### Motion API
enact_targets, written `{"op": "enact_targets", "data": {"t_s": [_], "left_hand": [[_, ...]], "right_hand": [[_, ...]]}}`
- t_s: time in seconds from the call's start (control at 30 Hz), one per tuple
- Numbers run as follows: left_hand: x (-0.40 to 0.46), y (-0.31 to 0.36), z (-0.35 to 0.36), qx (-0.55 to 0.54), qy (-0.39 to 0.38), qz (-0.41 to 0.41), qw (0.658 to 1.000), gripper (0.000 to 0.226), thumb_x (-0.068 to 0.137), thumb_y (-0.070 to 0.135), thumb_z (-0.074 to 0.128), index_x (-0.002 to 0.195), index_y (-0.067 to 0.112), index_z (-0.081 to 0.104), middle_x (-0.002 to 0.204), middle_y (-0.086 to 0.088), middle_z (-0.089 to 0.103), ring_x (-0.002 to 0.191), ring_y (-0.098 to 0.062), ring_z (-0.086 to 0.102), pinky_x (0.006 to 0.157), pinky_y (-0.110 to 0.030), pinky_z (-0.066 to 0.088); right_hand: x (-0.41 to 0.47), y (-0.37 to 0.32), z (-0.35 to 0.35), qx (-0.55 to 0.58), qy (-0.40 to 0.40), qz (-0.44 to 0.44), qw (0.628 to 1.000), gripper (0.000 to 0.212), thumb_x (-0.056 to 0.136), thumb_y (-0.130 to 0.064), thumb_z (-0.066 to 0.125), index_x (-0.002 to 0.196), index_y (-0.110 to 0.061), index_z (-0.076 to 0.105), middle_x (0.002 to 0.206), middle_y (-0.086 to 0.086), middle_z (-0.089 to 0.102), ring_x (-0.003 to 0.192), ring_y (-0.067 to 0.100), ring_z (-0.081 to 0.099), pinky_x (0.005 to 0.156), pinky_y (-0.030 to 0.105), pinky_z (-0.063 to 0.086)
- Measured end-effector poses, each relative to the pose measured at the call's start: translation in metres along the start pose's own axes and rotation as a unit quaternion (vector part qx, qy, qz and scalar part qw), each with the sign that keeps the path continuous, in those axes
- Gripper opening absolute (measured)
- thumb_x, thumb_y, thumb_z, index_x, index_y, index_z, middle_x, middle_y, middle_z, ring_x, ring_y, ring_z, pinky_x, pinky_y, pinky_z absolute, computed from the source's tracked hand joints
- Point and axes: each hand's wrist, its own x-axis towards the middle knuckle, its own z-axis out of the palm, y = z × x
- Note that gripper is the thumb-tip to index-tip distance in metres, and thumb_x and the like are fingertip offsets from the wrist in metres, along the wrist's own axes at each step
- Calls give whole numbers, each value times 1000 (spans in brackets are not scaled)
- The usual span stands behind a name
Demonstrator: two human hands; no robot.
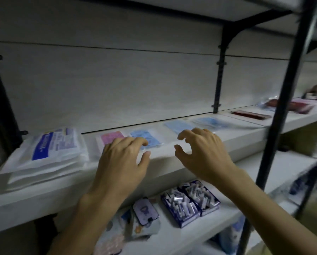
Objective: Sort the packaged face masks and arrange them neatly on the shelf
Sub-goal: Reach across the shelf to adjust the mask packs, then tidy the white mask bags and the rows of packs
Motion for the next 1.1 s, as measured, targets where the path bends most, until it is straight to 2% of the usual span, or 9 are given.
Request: {"op": "enact_targets", "data": {"t_s": [0.13, 0.3, 0.4, 0.5, 0.7, 0.8, 0.93, 1.1], "left_hand": [[7, 41, 15, -2, 2, 23, 1000, 23, 76, 32, 60, 93, 19, 70, 87, 0, 72, 78, -27, 65, 69, -37, 51], [13, 117, 41, -16, -10, 43, 999, 18, 77, 24, 75, 93, 20, 68, 86, 2, 70, 79, -24, 64, 69, -36, 48], [17, 173, 58, -32, -16, 62, 997, 12, 82, 26, 68, 94, 23, 67, 87, 4, 69, 82, -23, 62, 71, -34, 44], [20, 228, 78, -52, -12, 77, 996, 16, 87, 29, 64, 102, 23, 67, 96, 4, 69, 93, -22, 60, 80, -35, 44], [27, 324, 122, -95, -42, 102, 989, 21, 94, 37, 50, 112, 30, 57, 109, 10, 61, 104, -16, 52, 87, -30, 35], [35, 360, 142, -100, -74, 117, 985, 22, 96, 41, 44, 115, 34, 52, 112, 13, 58, 106, -12, 49, 91, -28, 36], [50, 392, 170, -95, -96, 127, 983, 25, 97, 42, 42, 119, 34, 50, 114, 12, 57, 109, -13, 48, 91, -28, 34], [78, 434, 218, -91, -123, 144, 978, 31, 98, 42, 41, 126, 32, 48, 117, 9, 57, 110, -15, 48, 94, -28, 33]], "right_hand": [[-17, 41, -17, -9, -15, 4, 1000, 41, 95, -46, 48, 131, -25, 52, 121, 0, 60, 110, 21, 54, 94, 35, 44], [-43, 117, -49, -32, -22, 15, 999, 42, 96, -47, 46, 133, -27, 50, 122, -2, 60, 110, 19, 54, 91, 31, 44], [-59, 168, -72, -38, -18, 23, 999, 42, 96, -46, 47, 133, -27, 50, 122, -2, 60, 111, 18, 56, 93, 33, 47], [-77, 216, -93, -36, -21, 26, 999, 42, 96, -46, 49, 133, -27, 49, 121, -3, 59, 112, 17, 55, 96, 34, 47], [-113, 312, -122, -61, -48, 55, 995, 40, 96, -47, 48, 131, -28, 48, 117, -2, 61, 106, 17, 58, 88, 32, 51], [-123, 353, -134, -71, -44, 74, 994, 43, 96, -48, 46, 134, -29, 47, 120, -3, 61, 109, 17, 56, 86, 27, 48], [-129, 400, -133, -73, -47, 93, 992, 44, 97, -49, 43, 137, -31, 44, 124, -6, 58, 109, 14, 55, 76, 21, 37], [-122, 458, -121, -76, -68, 110, 989, 43, 96, -51, 43, 135, -32, 44, 123, -7, 58, 100, 11, 57, 78, 22, 43]]}}
